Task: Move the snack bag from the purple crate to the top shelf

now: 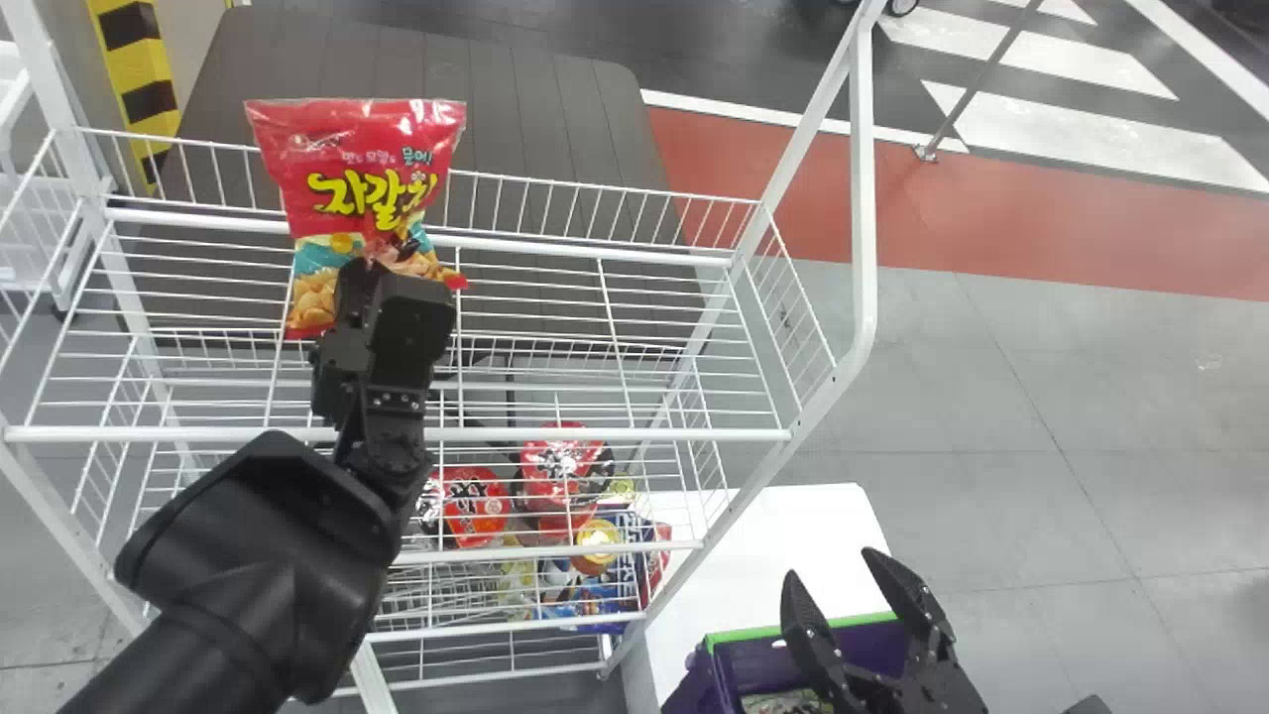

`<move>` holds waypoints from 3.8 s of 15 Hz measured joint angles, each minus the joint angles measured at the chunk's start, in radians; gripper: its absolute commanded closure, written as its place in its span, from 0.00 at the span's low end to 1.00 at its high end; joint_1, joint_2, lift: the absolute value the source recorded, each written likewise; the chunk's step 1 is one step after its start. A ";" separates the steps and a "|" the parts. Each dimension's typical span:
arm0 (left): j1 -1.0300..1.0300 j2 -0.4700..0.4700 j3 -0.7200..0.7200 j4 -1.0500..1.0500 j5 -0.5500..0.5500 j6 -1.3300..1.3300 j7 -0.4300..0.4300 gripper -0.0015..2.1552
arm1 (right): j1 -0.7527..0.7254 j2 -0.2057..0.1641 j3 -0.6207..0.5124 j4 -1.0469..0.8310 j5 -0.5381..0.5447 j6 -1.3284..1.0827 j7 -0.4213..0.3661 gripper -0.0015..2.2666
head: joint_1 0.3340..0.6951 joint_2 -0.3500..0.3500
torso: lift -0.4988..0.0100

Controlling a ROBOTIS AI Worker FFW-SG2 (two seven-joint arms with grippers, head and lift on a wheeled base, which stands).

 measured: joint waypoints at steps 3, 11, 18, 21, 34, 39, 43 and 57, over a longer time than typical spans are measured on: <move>0.056 0.000 0.017 -0.157 -0.072 0.124 -0.026 0.99 | -0.005 0.000 0.000 0.000 0.003 0.004 0.001 0.04 | 1.00 0.00 | 0.98; 0.183 0.000 0.228 -0.344 -0.270 0.201 -0.259 0.99 | -0.012 -0.002 0.002 0.002 0.005 0.017 0.001 0.04 | 1.00 0.04 | 0.98; 0.139 0.000 0.366 -0.223 -0.280 0.070 -0.332 0.99 | -0.017 -0.003 0.001 0.023 0.000 0.011 0.015 0.04 | 1.00 0.14 | 0.98; 0.122 0.000 0.398 -0.168 -0.281 0.032 -0.333 0.99 | -0.022 -0.003 0.001 0.028 0.000 0.010 0.017 0.04 | 1.00 0.17 | 0.98; 0.153 0.000 0.425 -0.183 -0.315 0.082 -0.276 0.99 | -0.067 -0.003 0.003 0.076 0.007 0.010 0.018 0.04 | 1.00 0.23 | 0.98; 0.136 0.000 0.441 -0.172 -0.315 0.099 -0.254 0.99 | -0.084 -0.007 0.012 0.093 0.007 0.009 0.021 0.04 | 1.00 0.26 | 0.98; 0.126 0.000 0.446 -0.153 -0.314 0.102 -0.241 0.98 | -0.086 -0.008 0.017 0.096 0.004 0.007 0.024 0.04 | 1.00 0.28 | 0.98; 0.156 0.000 0.365 -0.198 -0.332 0.216 -0.114 0.20 | -0.086 -0.008 0.015 0.108 -0.002 0.007 0.033 0.04 | 1.00 0.25 | 0.98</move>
